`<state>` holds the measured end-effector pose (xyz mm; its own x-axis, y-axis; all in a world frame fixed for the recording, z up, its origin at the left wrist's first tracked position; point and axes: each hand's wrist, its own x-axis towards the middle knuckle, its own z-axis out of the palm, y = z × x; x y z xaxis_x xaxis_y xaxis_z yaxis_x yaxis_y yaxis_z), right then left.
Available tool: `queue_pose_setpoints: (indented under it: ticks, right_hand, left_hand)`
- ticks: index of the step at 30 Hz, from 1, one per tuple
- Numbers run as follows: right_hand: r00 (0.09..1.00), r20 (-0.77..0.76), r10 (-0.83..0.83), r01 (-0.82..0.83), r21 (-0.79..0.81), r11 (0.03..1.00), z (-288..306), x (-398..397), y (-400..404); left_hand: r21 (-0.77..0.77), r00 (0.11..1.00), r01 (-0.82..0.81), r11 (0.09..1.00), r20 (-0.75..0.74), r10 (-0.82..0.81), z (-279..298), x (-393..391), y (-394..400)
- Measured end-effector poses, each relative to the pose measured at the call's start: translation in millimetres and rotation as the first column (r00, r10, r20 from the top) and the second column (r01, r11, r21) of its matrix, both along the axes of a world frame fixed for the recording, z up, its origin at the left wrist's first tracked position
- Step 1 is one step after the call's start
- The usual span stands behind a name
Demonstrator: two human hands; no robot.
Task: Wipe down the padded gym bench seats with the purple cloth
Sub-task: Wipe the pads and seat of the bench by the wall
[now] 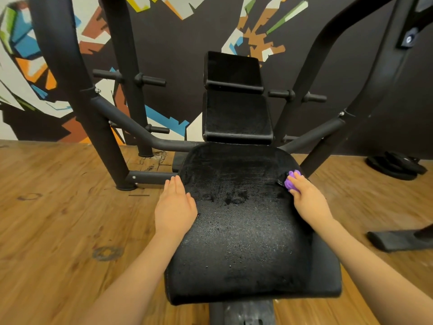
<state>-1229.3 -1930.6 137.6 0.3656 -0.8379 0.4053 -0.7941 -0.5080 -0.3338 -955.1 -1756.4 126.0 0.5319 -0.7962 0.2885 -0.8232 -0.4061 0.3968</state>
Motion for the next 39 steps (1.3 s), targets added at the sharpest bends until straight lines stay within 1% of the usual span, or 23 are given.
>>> queue_pose_setpoints:
  ticks: [2,5,7,10,12,15,18,20,22,24,27,29,31,34,37,39]
  right_hand:
    - [1.000,-0.014,-0.007,0.007,0.008,1.000,2,3,1]
    - [0.996,-0.084,-0.030,0.032,0.017,0.999,8,13,3]
    - [0.996,-0.094,-0.006,0.007,0.008,1.000,16,31,11]
    - [0.982,-0.135,0.132,-0.135,-0.009,0.991,27,80,30]
    - [0.953,-0.177,0.247,-0.250,0.001,0.968,30,120,45]
    - [0.911,-0.153,0.382,-0.375,0.072,0.924,28,169,66]
    - [0.861,-0.236,0.452,-0.454,0.047,0.890,24,181,73]
    - [0.839,-0.225,0.496,-0.505,0.016,0.863,22,168,67]
    - [0.854,-0.205,0.477,-0.483,0.026,0.875,18,150,52]
    - [0.912,-0.152,0.382,-0.383,0.020,0.923,22,129,34]
    - [0.953,-0.179,0.245,-0.245,0.025,0.969,39,111,8]
    - [0.963,-0.194,0.188,-0.179,0.066,0.982,50,118,1]
    - [0.963,-0.191,0.189,-0.176,0.084,0.981,57,142,7]
    - [0.931,-0.208,0.299,-0.289,0.081,0.954,60,185,30]
    - [0.848,-0.289,0.444,-0.445,0.066,0.893,50,208,63]
    - [0.799,-0.291,0.527,-0.538,0.045,0.842,38,206,78]
  left_hand:
    - [0.000,1.000,0.003,1.000,0.006,-0.003,0,-1,1]
    - [-0.007,1.000,-0.001,1.000,0.012,0.001,0,-1,-1]
    - [-0.013,1.000,-0.005,1.000,0.013,0.005,0,-1,-2]
    - [-0.018,1.000,-0.005,1.000,-0.006,0.005,1,0,0]
    - [-0.028,1.000,0.005,1.000,-0.020,-0.006,1,1,1]
    - [-0.052,0.999,0.004,0.999,-0.046,-0.006,-2,2,1]
    - [-0.054,0.998,0.006,0.999,-0.063,-0.010,-1,2,2]
    - [-0.056,0.998,0.010,0.998,-0.055,-0.013,-1,2,3]
    - [-0.063,0.999,0.015,0.998,-0.051,-0.018,-1,3,3]
    - [-0.061,0.998,0.026,0.998,-0.055,-0.029,-1,4,2]
    - [-0.043,0.998,0.026,0.999,-0.048,-0.028,-1,3,2]
    - [-0.049,0.998,0.027,0.998,-0.052,-0.029,-1,3,1]
    - [-0.056,0.998,0.027,0.998,-0.061,-0.030,-2,4,1]
    - [-0.054,0.997,0.017,0.998,-0.069,-0.021,0,4,3]
    - [-0.085,0.995,0.036,0.996,-0.089,-0.043,-1,2,3]
    - [-0.109,0.989,0.055,0.993,-0.130,-0.069,-5,1,10]
